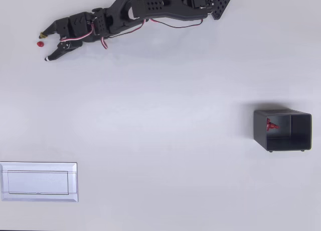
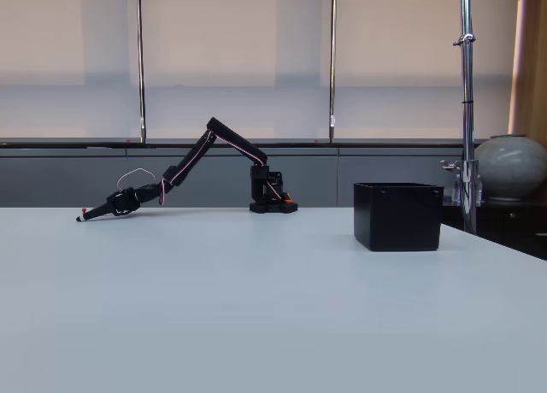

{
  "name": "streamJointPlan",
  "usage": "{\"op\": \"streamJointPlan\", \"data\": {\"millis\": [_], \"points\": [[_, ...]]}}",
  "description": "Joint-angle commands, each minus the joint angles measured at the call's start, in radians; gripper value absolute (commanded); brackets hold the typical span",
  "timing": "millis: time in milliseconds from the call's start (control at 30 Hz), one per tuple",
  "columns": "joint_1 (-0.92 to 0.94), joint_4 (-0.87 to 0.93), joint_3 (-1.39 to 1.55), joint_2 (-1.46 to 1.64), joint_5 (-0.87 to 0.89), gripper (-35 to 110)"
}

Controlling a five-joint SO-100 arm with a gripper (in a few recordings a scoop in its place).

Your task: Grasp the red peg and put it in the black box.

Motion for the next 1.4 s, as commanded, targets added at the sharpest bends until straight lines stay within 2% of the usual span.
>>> {"op": "streamJointPlan", "data": {"millis": [0,367,1167,1267,1367], "points": [[-0.029,-0.011,0.052,0.035,-0.006,28],[-0.028,-0.115,0.051,0.078,-0.006,27],[-0.025,-0.115,0.052,0.084,0.006,27],[-0.025,-0.115,0.052,0.084,0.003,19],[-0.025,-0.115,0.054,0.084,0.0,19]]}}
